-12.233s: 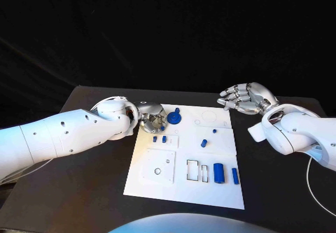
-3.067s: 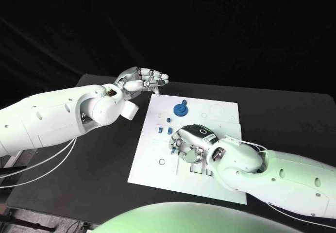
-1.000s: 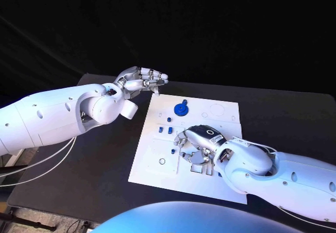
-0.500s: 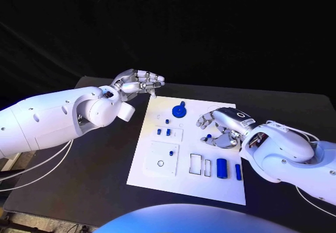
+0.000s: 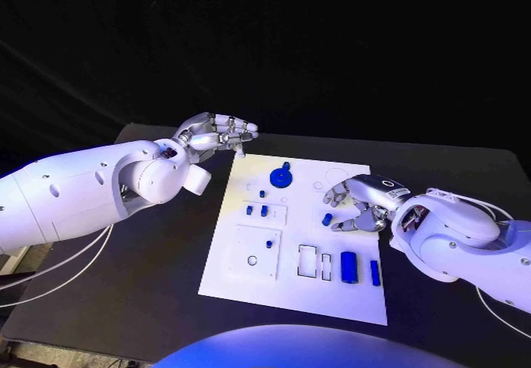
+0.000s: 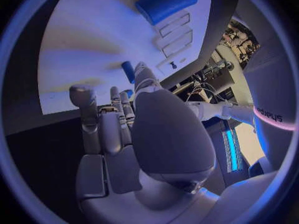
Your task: Assemble the parts on the task board
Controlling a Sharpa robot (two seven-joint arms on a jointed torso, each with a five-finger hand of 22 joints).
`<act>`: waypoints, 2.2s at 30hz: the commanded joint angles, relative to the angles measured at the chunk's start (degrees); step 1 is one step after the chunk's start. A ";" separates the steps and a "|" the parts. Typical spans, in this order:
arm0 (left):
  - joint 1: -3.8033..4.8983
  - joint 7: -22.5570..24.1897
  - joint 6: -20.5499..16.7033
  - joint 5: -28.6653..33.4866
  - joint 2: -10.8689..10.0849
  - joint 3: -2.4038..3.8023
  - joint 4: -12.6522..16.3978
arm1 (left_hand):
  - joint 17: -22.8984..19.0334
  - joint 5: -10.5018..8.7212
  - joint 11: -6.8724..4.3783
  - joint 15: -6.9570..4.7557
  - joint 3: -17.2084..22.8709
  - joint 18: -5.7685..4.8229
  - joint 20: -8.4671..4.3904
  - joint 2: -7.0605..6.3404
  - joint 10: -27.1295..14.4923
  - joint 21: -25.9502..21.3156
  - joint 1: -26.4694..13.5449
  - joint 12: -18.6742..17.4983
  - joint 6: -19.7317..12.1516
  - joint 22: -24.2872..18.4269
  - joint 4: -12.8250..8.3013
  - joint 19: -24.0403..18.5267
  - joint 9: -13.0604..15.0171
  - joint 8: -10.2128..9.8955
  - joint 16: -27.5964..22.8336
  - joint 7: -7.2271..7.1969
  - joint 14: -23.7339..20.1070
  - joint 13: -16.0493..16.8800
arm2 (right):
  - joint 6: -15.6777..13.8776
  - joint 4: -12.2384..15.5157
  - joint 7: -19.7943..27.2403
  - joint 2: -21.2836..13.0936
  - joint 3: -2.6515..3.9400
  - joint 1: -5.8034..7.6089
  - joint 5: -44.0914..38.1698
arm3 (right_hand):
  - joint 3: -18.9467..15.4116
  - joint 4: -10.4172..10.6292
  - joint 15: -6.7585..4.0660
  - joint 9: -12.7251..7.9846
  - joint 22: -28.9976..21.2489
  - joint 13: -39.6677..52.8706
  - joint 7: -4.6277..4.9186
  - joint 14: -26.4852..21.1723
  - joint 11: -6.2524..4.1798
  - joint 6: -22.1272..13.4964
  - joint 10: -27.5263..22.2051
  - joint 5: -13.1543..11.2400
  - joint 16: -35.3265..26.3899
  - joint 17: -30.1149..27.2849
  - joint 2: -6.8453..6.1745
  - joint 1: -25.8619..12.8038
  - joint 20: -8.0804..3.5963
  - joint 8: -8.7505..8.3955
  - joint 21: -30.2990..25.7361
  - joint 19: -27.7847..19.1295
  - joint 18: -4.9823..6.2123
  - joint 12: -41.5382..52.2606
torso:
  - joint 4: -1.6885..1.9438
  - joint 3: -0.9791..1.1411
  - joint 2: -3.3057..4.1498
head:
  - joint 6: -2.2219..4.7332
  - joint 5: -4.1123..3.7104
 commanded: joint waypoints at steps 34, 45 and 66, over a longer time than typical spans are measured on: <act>0.06 0.07 1.17 -0.11 -0.05 0.02 0.16 | 0.01 0.14 -0.16 -0.05 -0.14 0.82 0.02 0.48 -0.62 -0.03 -0.34 0.61 -0.17 0.01 -0.70 -0.02 -0.05 0.38 0.08 0.44 0.08 -0.05 | -1.45 -1.64 0.65 2.87 -0.14 -1.38 -2.07 | 32.63 -4.70 -2.42 0.70 6.87 0.50 0.08 2.29 -3.22 12.03 17.91 -0.30 2.90 4.49 0.35 0.04 -2.56 3.28 6.98 4.06 -0.94 -2.32 | 0.01 -0.03 -0.04 | -0.33 0.05; 0.06 0.10 1.13 -0.11 0.10 0.02 -0.04 | 0.00 0.15 -0.16 -0.05 -0.13 0.82 0.02 0.52 -0.65 -0.01 -0.33 0.64 -0.15 0.02 -0.73 -0.01 -0.04 0.41 0.08 0.44 0.07 -0.05 | -5.76 1.70 1.12 1.55 0.14 0.71 -1.72 | 36.00 -7.63 -2.86 2.15 8.06 1.06 -0.30 2.39 -3.70 12.25 19.72 -0.41 3.14 4.95 -0.54 -1.98 -3.03 4.84 8.02 4.23 -1.10 -2.51 | 0.00 -0.09 -0.09 | -0.19 0.14; 0.05 0.07 1.52 -0.11 1.38 0.01 -0.68 | -0.01 0.15 -0.16 -0.04 -0.14 0.82 0.02 0.54 -0.68 -0.01 -0.36 0.68 -0.14 0.02 -0.75 -0.02 -0.04 0.43 0.08 0.44 0.05 -0.05 | -6.47 3.82 3.49 12.67 0.24 -0.57 -1.55 | 36.16 -9.65 -2.98 3.07 8.08 1.29 -0.43 2.33 -3.88 12.19 19.81 -10.82 3.14 4.78 0.05 -2.99 -3.10 5.67 7.58 3.90 -1.04 -2.98 | 0.07 -0.10 -0.13 | -0.10 1.17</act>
